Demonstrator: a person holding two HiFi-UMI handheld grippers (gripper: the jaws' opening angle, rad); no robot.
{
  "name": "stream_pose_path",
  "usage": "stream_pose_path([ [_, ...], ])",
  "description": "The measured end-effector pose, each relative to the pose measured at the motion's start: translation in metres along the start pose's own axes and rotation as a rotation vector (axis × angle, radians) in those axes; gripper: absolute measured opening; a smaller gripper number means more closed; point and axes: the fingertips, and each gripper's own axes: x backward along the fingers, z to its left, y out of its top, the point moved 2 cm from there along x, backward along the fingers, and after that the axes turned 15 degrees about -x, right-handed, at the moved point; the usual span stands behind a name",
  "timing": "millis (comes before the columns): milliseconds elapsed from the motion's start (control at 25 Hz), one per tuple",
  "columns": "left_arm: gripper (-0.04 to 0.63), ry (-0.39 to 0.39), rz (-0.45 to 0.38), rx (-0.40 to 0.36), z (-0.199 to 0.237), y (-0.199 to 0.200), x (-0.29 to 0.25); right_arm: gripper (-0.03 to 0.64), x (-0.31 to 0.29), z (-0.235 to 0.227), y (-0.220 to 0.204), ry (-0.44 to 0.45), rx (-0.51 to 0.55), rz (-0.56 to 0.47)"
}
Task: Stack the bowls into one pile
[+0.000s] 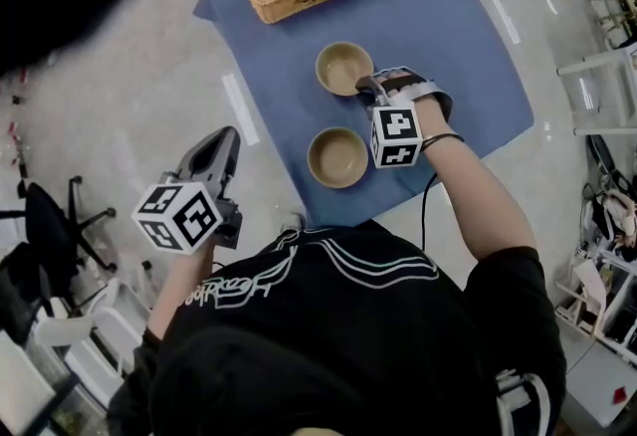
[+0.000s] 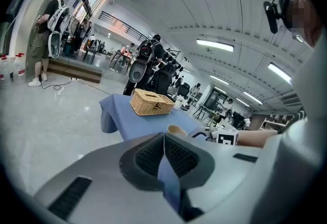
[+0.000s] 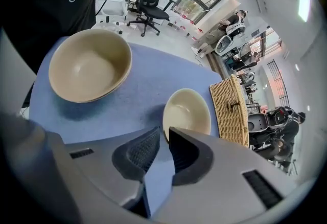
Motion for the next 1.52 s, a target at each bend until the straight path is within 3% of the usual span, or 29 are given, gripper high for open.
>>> stream_pose_path([
  [520,0.028,0.006,-0.005,0.005,0.007,-0.005,0.007,0.040,0.003,-0.003,0.007,-0.046,0.088,0.024],
  [960,0.028,0.003,-0.008,0.010,0.008,-0.012,0.021,0.037,0.019,0.003,0.006,-0.053,0.075,0.055],
  [1520,0.028,-0.072,-0.037,-0.018,-0.002,-0.017,0.058,0.037,0.068,0.030,0.022,-0.111,0.026,0.097],
])
